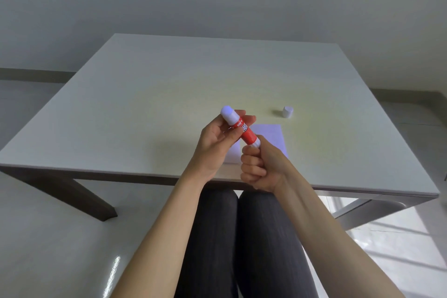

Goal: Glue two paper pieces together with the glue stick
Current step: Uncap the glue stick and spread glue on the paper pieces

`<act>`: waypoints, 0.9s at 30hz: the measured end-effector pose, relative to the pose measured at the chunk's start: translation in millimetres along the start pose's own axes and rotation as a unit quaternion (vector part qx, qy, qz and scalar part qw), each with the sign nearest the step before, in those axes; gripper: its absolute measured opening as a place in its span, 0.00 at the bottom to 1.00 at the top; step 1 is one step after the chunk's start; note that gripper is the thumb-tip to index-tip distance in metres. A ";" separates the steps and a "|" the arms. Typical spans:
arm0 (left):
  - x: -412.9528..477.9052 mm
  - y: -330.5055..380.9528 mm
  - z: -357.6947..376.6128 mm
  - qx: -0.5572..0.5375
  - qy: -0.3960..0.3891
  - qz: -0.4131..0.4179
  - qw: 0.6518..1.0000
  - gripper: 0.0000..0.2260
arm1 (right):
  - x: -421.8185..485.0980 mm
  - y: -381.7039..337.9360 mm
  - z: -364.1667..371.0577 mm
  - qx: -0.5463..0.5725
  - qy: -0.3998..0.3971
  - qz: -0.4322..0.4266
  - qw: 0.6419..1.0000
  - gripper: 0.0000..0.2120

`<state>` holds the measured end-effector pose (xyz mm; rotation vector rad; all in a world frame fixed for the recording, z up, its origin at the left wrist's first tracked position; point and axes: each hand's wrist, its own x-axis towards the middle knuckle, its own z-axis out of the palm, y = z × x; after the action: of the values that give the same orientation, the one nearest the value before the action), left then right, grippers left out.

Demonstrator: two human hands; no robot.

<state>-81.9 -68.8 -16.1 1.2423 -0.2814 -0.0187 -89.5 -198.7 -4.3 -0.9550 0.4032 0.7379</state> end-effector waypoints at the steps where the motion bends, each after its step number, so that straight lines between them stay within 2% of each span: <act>1: -0.2 -0.6 -1.5 0.003 -0.009 -0.002 1.000 0.10 | 0.2 0.7 -1.2 0.007 -0.005 0.004 1.000 0.25; 4: -0.6 1.0 -4.9 0.004 -0.010 -0.006 1.000 0.11 | -1.7 1.4 -2.7 0.006 -0.022 -0.012 1.000 0.29; 6: -0.4 4.4 -5.8 0.024 -0.018 -0.008 1.000 0.12 | -1.7 1.4 -3.4 -0.002 -0.048 -0.054 0.997 0.31; 8: 0.5 8.1 -9.4 0.076 -0.048 -0.008 0.996 0.15 | -1.5 0.0 -2.5 0.002 -0.059 -0.110 0.992 0.26; 10: 4.8 12.8 -24.1 0.166 -0.062 -0.022 0.984 0.23 | -0.9 -5.6 -4.1 0.037 -0.043 -0.161 0.985 0.17; 11: 8.7 15.5 -37.0 0.250 -0.061 -0.038 0.966 0.29 | -1.1 -11.0 -6.1 0.056 -0.029 -0.184 0.981 0.13; 13: 15.1 18.8 -69.3 0.463 -0.063 -0.097 0.879 0.37 | -2.8 -23.9 -14.8 0.038 0.005 -0.238 0.971 0.09; 14: 16.6 20.7 -83.7 0.521 -0.074 -0.129 0.840 0.37 | -3.6 -29.2 -19.2 -0.010 0.030 -0.265 0.964 0.09; 15: 17.5 21.5 -94.9 0.539 -0.090 -0.157 0.822 0.35 | -3.4 -32.4 -22.1 -0.075 0.058 -0.287 0.953 0.10; 18: 19.2 14.2 -107.8 0.538 -0.142 -0.191 0.808 0.36 | 5.2 -31.6 -18.4 -0.282 0.131 -0.326 0.893 0.13; 21: 19.2 6.3 -106.8 0.557 -0.185 -0.147 0.796 0.39 | 17.8 -27.7 -6.9 -0.442 0.164 -0.353 0.808 0.14; 23: 18.8 4.0 -108.4 0.565 -0.189 -0.132 0.792 0.39 | 23.7 -27.3 -2.9 -0.494 0.179 -0.356 0.773 0.15; 27: 21.6 4.3 -112.1 0.587 -0.198 -0.155 0.770 0.40 | 30.1 -26.4 2.1 -0.559 0.202 -0.380 0.709 0.11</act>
<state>-36.8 33.4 -40.5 2.5489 -0.4786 -0.4593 -49.7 -194.9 -6.1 -2.2796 -0.1666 -0.1152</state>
